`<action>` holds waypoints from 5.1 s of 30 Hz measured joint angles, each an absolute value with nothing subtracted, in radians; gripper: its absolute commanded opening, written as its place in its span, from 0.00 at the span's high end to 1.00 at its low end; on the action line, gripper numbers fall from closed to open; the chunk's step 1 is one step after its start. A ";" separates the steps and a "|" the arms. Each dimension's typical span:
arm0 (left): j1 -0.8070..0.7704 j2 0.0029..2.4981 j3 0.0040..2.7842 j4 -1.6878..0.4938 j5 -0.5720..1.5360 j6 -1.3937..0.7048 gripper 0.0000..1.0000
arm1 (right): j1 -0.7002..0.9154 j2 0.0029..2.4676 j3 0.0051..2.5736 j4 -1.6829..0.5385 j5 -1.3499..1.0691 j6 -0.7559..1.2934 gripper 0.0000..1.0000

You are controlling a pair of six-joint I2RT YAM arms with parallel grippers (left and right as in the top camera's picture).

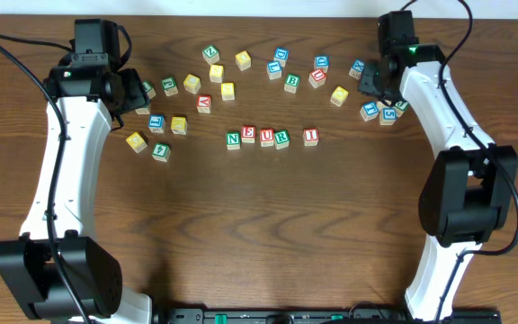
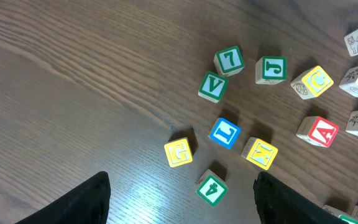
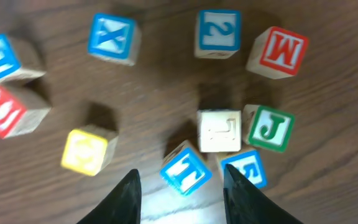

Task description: Spell out NEURIPS

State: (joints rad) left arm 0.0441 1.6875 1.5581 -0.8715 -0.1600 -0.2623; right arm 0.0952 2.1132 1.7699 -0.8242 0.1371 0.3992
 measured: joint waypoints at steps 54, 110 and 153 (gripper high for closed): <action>0.044 1.687 1.558 -0.871 -0.160 -0.262 0.27 | 0.010 2.251 1.790 -0.815 0.112 0.302 0.34; 0.044 1.687 1.558 -0.871 -0.160 -0.262 0.27 | 0.010 2.354 1.888 -0.850 0.097 0.356 0.80; 0.044 1.687 1.558 -0.871 -0.160 -0.262 0.27 | 0.167 2.070 1.522 -0.863 -0.002 0.709 0.78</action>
